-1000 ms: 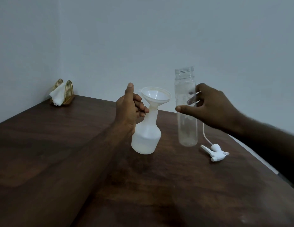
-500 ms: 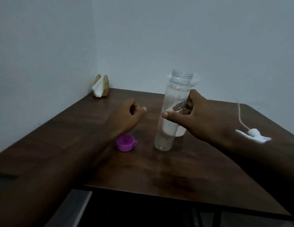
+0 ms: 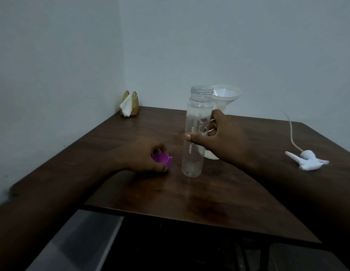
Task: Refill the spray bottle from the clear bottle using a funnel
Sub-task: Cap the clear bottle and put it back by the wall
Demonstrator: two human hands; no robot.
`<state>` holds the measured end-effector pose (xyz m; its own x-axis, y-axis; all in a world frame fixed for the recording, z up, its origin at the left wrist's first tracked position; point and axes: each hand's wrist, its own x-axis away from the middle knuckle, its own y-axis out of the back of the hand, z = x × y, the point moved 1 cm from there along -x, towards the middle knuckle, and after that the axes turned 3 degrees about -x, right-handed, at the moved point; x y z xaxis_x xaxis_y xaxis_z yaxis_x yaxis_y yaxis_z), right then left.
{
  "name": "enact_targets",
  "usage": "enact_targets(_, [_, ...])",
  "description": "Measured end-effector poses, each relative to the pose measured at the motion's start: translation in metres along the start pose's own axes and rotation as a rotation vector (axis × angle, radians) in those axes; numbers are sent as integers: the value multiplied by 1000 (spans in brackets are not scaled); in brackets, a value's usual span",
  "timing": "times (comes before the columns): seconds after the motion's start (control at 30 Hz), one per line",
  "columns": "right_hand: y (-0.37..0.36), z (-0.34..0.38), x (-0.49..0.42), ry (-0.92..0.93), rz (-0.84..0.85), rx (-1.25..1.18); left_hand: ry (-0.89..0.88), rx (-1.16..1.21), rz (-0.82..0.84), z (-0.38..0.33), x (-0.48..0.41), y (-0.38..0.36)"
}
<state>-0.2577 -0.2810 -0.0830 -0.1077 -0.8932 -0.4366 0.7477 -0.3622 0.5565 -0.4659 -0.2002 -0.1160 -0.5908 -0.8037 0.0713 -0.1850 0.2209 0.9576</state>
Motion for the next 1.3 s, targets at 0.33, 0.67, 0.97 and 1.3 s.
enact_targets(0.33, [38, 23, 13, -30, -187, -38, -51, 700, -908, -28, 1, 30])
enact_targets(0.67, [69, 100, 1, 91, -114, -251, -454, 658, -1297, -95, 14, 60])
enact_targets(0.97, [79, 100, -17, 119, 53, -142, -436, 557, -1216, -107, 6, 46])
enact_targets(1.3, [87, 85, -37, 179, 324, 249, -263, 846, -654, -97, -27, 6])
